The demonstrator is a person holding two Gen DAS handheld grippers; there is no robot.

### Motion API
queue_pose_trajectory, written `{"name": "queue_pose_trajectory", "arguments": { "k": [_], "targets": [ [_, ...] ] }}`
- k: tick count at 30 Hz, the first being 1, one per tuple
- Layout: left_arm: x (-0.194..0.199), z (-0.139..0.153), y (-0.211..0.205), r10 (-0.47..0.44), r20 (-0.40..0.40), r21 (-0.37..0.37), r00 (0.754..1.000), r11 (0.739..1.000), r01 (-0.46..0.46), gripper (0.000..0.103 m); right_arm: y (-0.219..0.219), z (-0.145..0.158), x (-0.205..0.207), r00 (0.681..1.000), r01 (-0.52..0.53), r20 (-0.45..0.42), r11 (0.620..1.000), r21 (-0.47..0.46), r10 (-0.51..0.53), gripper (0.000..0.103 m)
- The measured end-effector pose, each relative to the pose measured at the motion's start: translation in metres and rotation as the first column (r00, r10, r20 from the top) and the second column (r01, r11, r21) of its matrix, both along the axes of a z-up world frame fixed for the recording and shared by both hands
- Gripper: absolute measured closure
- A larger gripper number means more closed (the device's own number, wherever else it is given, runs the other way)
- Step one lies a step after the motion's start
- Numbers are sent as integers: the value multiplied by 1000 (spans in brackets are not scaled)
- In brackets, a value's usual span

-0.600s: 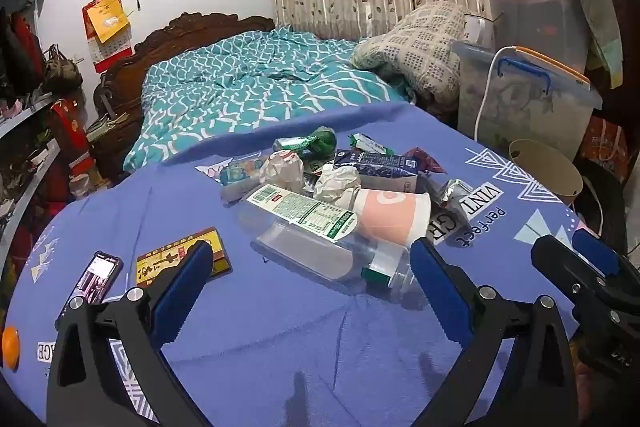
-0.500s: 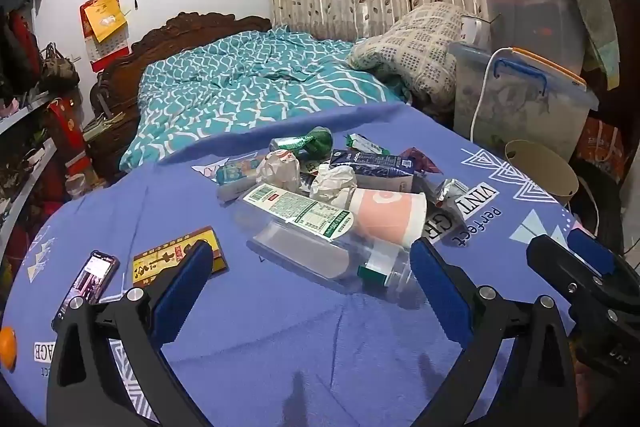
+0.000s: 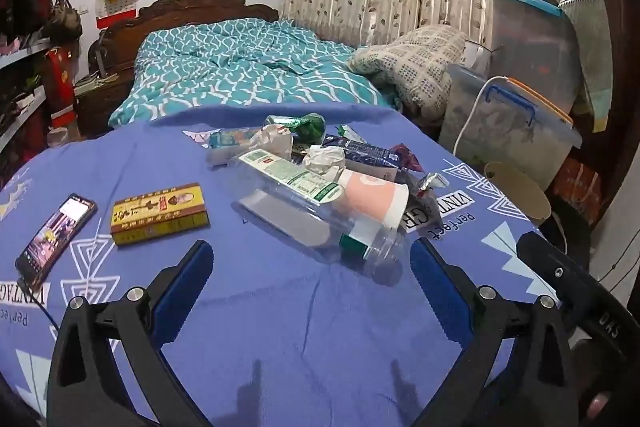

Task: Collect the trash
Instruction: 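Move both tools toward the pile of trash on the bed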

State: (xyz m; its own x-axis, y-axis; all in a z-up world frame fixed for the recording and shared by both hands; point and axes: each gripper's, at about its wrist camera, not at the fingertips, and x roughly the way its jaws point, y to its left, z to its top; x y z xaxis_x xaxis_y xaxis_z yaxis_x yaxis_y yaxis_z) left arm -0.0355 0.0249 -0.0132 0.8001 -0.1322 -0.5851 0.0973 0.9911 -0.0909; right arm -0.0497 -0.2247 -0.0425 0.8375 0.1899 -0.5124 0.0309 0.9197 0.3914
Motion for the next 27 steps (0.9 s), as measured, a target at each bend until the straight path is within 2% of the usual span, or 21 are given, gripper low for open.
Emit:
{"name": "queue_pose_trajectory", "arguments": {
  "k": [2, 3, 5, 7, 10, 13, 18, 22, 27],
  "targets": [
    [-2, -2, 3, -10, 2, -32, 1000, 999, 10, 9, -3, -4, -1, 1000, 18, -19, 1000, 9, -18, 3],
    [-3, -2, 8, -33, 4, -77, 999, 997, 33, 9, -5, -6, -3, 999, 25, -24, 1000, 18, -24, 3],
    [-4, -3, 12, -49, 3, -120, 999, 991, 49, 9, -7, -8, -4, 999, 18, -31, 999, 43, -17, 3],
    [-5, -2, 11, -54, 4, -118, 999, 992, 54, 9, -6, -7, -5, 1000, 11, -29, 999, 40, -10, 3],
    [-8, -2, 7, -129, 9, -137, 992, 982, 129, 9, 0, -7, -2, 998, -56, -10, 997, 53, 57, 3],
    [-9, 0, 2, -119, 16, -76, 993, 990, 120, 9, 3, -1, -2, 998, -54, 19, 998, 19, 54, 3],
    [1, 9, 16, -54, 72, -9, 996, 998, 55, 9, 2, 11, 2, 997, -16, 74, 999, -47, 20, 3],
    [9, 15, 25, -58, 97, 52, 994, 997, 53, 9, 6, 20, 7, 993, -29, 112, 995, -95, 40, 3],
    [22, 8, 37, -67, 52, 57, 996, 996, 64, 9, 13, 28, 16, 986, -64, 146, 988, -142, 85, 11]
  ]
}}
